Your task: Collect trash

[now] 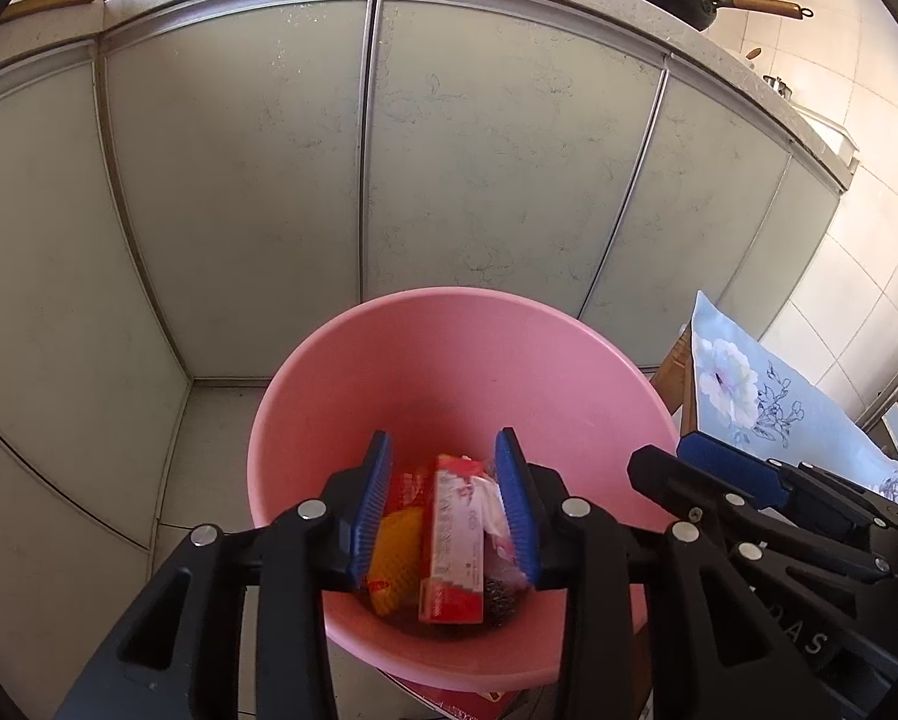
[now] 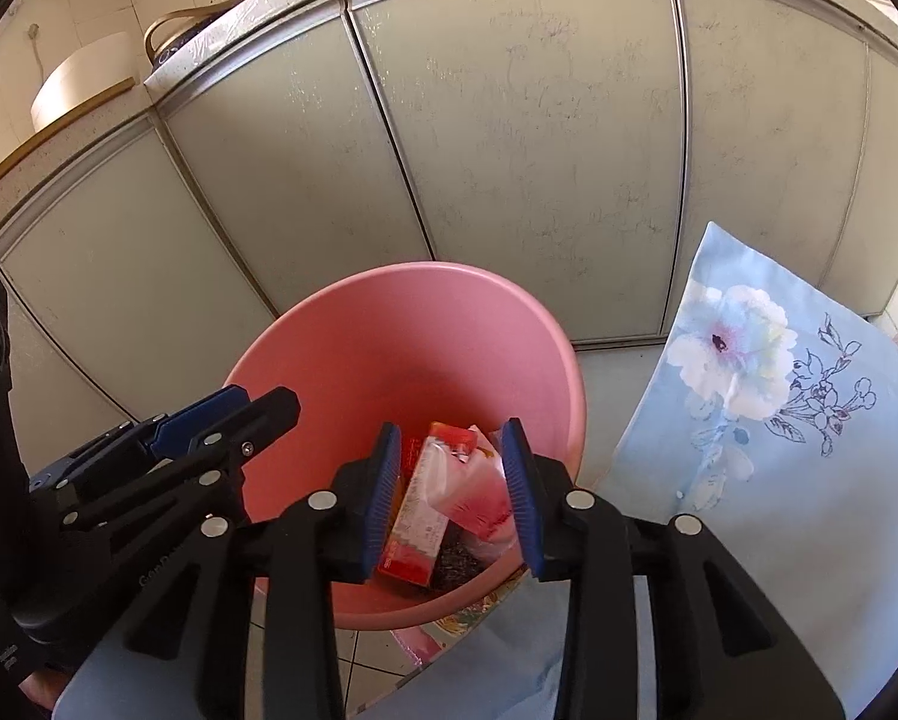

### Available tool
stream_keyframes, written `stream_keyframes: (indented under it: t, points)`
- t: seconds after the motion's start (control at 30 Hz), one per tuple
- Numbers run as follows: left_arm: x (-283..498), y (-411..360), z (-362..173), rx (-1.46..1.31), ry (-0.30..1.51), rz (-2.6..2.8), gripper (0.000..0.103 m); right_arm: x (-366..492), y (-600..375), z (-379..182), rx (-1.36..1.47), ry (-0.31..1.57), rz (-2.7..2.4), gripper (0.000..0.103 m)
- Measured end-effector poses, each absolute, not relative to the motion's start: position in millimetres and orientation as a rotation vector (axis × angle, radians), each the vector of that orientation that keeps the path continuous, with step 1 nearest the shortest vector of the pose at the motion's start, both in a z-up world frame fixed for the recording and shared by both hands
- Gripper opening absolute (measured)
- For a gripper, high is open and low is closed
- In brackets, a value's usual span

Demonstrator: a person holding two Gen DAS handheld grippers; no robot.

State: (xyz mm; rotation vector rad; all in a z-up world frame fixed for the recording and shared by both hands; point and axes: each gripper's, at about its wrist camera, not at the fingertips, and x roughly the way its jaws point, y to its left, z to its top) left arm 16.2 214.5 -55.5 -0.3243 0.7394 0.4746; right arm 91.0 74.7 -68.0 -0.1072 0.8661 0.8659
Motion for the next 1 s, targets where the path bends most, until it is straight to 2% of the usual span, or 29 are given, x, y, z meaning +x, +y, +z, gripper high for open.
stream_keyframes:
  t: [0.17,0.23,0.27,0.53,0.6,1.0]
  points:
    - [8,212,-48,-0.32,0.731,0.461,0.037,85,61,-60,-0.095,0.84,0.854,0.036]
    - [4,209,-43,-0.315,0.719,0.456,0.048,81,56,-55,-0.092,0.832,0.849,0.036]
    - [2,207,-40,-0.311,0.712,0.454,0.049,78,53,-53,-0.09,0.827,0.847,0.036]
    - [-23,183,-12,-0.279,0.65,0.434,0.05,46,25,-32,-0.131,0.749,0.831,0.036]
    - [-30,177,-5,-0.279,0.64,0.431,0.05,36,19,-26,-0.142,0.718,0.808,0.044]
    - [-71,124,30,-0.214,0.563,0.398,0.051,-6,-23,-2,-0.142,0.628,0.731,0.056]
